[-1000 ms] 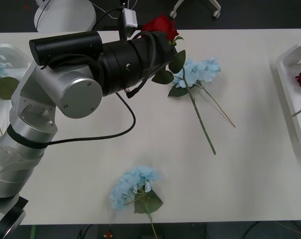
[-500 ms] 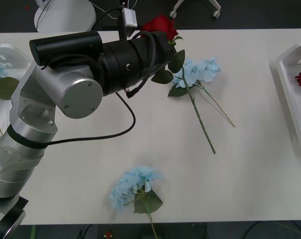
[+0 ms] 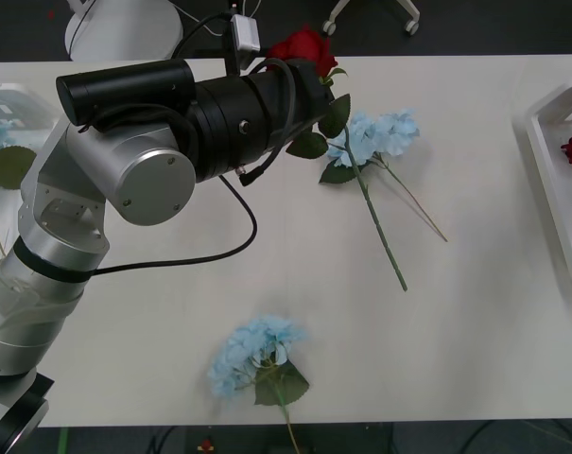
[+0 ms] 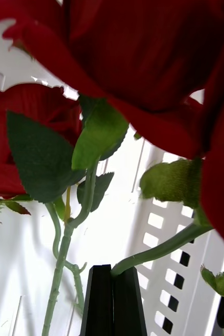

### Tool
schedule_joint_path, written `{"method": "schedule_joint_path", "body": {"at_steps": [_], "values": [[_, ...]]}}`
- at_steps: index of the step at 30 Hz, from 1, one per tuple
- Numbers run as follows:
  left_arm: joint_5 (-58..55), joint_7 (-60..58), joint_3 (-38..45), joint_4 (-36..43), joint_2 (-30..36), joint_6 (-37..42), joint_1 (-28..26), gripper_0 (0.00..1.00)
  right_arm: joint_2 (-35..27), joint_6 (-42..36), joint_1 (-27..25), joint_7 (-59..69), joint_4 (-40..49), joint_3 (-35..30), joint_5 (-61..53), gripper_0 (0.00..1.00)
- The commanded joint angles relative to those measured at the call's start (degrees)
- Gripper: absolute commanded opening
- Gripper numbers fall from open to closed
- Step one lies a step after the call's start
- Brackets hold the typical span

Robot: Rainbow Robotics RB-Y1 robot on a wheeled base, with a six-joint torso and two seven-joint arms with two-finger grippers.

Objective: Put the red flowers into the right box and the blue flowers into the left box

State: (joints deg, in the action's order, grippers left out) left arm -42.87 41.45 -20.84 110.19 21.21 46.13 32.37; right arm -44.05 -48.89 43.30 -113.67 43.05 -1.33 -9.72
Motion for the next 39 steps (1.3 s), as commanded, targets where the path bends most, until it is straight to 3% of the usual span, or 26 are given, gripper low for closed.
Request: {"method": "schedule_joint_path", "body": {"at_steps": [1, 8, 10, 14, 19, 25, 34, 39], "values": [[0.86, -0.23, -0.69, 1.34, -1.0, -0.96, -0.29, 0.0, 0.36, 0.82, 1.88, 0.29, 0.19, 0.09, 0.58, 0.0], [1.21, -0.4, -0.78, 1.25, -0.91, -0.96, -0.29, 0.0, 0.28, 0.73, 1.88, -0.06, -0.16, -1.75, -0.21, 0.55], [1.21, -0.4, -0.69, 1.25, -0.91, -0.87, -0.29, 0.0, 0.1, 0.55, 1.88, -0.68, -0.25, -2.72, -1.36, 0.66], [1.3, -0.49, -0.69, 1.25, -1.0, -0.96, -0.29, 0.0, -1.31, -1.73, 1.97, -1.64, -0.16, -3.33, -5.66, 0.78], [1.39, -0.49, -0.78, 1.25, -0.91, -0.87, -0.29, 0.0, -4.65, -8.67, 2.14, -6.65, 2.92, -3.51, -14.98, 0.86], [1.74, -0.58, -0.78, 1.25, -0.91, -0.87, -0.29, 0.0, -8.6, -23.62, 1.97, -12.1, 9.16, -4.12, -33.17, 0.91], [1.74, -0.84, -0.78, 1.25, -0.91, -0.87, -0.29, 0.0, -10.09, -43.13, 1.7, -12.01, 10.74, -2.19, -61.82, 0.92], [1.92, -0.93, -0.78, 1.25, -0.91, -0.87, -0.29, 0.0, -10.09, -49.45, 1.79, -11.13, 11.09, 1.68, -76.5, 0.92]]}}
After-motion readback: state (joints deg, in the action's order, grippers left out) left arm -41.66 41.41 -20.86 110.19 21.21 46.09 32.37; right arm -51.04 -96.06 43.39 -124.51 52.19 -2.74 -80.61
